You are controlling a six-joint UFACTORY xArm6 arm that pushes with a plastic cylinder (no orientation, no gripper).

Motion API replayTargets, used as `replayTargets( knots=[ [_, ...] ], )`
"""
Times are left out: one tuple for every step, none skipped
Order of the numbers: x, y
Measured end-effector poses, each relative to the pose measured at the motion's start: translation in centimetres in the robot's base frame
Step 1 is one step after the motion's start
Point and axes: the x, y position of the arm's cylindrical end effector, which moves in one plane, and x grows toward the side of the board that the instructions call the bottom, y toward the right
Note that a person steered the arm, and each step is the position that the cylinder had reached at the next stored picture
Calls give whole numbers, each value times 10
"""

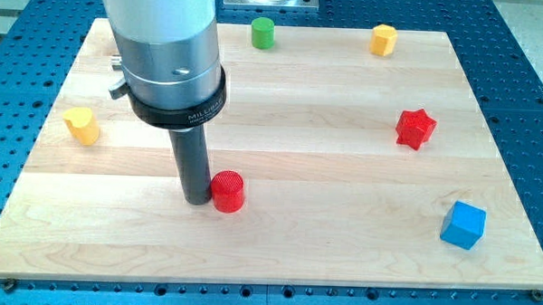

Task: Push the red circle towards the bottom

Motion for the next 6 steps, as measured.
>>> replayTargets(
  knots=[
    [-27, -18],
    [-35, -4],
    [8, -4],
    [12, -15],
    [-17, -20],
    [-14, 18]
  ],
)
